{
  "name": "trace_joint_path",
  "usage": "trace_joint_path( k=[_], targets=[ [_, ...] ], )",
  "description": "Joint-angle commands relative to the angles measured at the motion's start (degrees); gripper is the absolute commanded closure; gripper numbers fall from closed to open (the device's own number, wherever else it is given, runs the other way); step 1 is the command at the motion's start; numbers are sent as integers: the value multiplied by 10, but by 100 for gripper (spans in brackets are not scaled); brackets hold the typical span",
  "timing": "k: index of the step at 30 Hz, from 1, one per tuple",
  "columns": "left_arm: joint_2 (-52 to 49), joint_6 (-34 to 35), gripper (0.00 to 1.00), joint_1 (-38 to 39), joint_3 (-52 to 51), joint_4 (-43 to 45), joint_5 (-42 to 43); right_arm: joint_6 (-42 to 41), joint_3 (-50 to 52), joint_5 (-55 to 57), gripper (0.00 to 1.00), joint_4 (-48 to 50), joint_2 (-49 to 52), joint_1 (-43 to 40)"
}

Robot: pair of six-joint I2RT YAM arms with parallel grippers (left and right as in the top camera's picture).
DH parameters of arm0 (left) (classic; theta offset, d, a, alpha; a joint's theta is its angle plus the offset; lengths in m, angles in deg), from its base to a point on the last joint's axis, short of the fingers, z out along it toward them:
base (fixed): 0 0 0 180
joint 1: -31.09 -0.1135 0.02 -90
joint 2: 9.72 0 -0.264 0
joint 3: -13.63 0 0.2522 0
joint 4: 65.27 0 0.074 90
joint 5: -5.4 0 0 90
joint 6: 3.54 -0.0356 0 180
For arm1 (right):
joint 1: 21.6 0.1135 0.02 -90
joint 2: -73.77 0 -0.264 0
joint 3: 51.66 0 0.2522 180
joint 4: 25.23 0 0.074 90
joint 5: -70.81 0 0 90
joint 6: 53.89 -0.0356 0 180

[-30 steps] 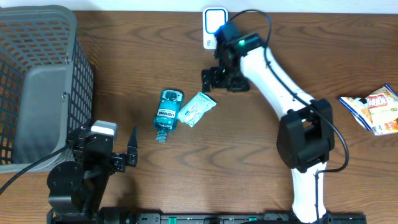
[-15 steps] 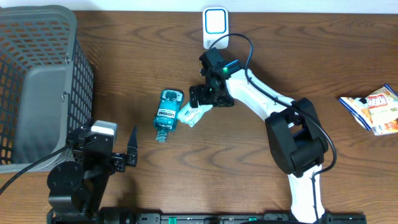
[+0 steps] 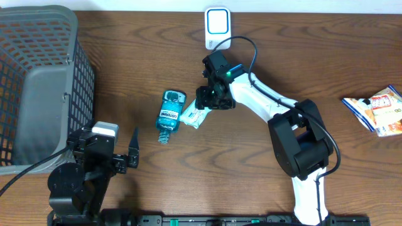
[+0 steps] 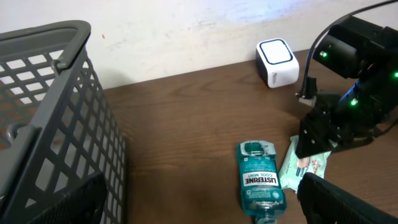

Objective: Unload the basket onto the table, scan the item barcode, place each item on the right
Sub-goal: 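Move the right gripper to the green wipes pack and grasp it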

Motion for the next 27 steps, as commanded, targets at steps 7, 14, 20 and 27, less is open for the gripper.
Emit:
trace_joint_path(
  k=[7,14,20,27],
  targets=[
    [0,5,2,0,3,2,7,-10,14,-4,99,17,16,42],
    [0,5,2,0,3,2,7,-10,14,-1,99,6,16,45],
    [0,5,2,0,3,2,7,-10,14,-57,99,-17,2,21],
    [0,5,2,0,3,2,7,56,14,-76,99,-67,-41,-3]
  ],
)
